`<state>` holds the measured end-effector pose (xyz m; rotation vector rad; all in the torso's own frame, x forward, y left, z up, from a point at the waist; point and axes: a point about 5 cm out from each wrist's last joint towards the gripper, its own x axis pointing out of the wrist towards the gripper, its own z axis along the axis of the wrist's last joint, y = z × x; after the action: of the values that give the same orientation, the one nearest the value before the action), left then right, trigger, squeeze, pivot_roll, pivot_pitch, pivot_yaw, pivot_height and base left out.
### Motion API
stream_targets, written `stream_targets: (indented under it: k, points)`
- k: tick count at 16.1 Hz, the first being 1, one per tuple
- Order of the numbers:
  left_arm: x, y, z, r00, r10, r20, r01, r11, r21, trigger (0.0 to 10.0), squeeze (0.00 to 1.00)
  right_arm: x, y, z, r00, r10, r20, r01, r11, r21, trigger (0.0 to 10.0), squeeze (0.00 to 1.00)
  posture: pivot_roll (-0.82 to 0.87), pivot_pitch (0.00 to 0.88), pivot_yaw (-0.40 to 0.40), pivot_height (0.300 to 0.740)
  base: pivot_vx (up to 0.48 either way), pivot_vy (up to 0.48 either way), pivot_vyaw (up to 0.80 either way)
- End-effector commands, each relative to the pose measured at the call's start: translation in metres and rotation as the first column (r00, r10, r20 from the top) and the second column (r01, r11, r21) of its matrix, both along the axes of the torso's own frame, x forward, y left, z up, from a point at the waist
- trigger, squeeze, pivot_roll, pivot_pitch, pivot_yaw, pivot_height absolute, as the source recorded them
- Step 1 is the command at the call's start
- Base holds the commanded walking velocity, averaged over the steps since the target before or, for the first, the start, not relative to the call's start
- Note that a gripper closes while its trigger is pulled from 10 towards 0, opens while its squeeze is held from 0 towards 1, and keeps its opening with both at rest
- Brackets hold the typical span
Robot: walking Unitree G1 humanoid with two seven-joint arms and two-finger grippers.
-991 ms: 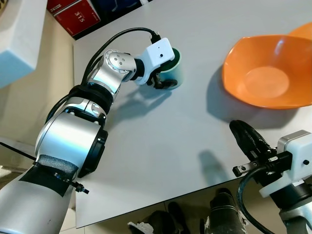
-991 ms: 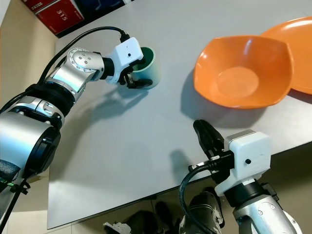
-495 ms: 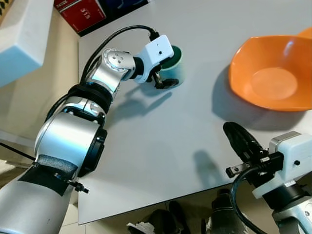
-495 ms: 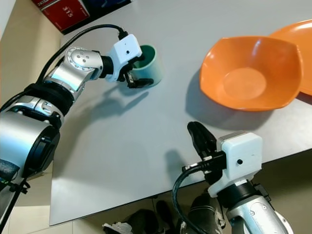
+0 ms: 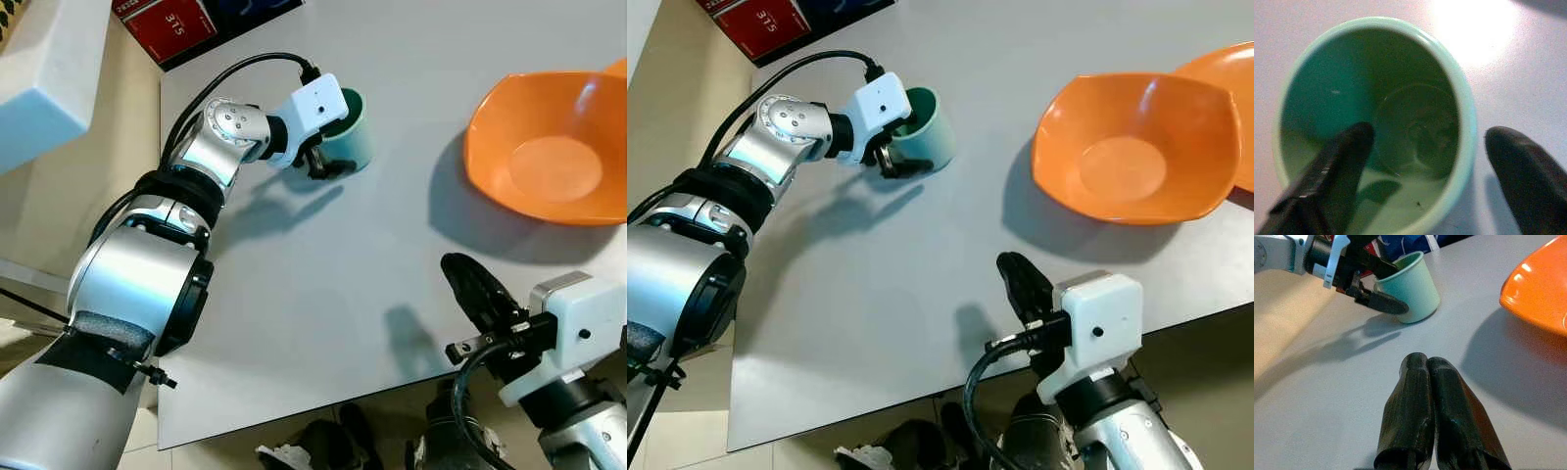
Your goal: Setting the table
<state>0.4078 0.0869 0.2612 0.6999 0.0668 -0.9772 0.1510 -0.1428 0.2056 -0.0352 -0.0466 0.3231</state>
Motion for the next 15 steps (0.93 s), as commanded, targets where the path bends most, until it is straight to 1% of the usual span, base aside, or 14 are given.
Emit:
stream_targets:
  k: [1,5,12,15]
  points:
    - [0.0011,0.0126,-0.0032,0.999,0.034,-0.037,-0.034,0.999,-0.01,0.0,0.0,-0.0052,0.0049,0.0016,1.0,0.022,0.0,-0.022,1.0,0.021,10.0,0.0,-0.46,0.314,0.4,0.74,0.0,0.0,0.0]
    - [0.001,0.0136,0.0005,0.999,0.025,-0.031,-0.026,0.999,-0.025,0.0,0.0,-0.0068,0.006,0.0005,1.0,0.018,-0.002,-0.018,1.0,0.025,10.0,0.0,-0.46,0.324,0.4,0.74,0.0,0.0,0.0]
    - [0.0006,0.0157,-0.0003,0.999,0.021,-0.045,-0.023,0.999,-0.037,0.0,0.0,-0.0085,0.0092,-0.0009,1.0,0.017,-0.007,-0.017,0.999,0.037,10.0,0.0,-0.44,0.334,0.4,0.74,0.0,0.0,0.0]
    - [0.0006,0.0149,0.003,0.999,0.014,-0.033,-0.015,0.999,-0.049,0.0,0.0,-0.0074,0.0094,0.0,1.0,0.022,-0.006,-0.021,0.999,0.033,10.0,0.0,-0.45,0.328,0.4,0.74,0.0,0.0,0.0]
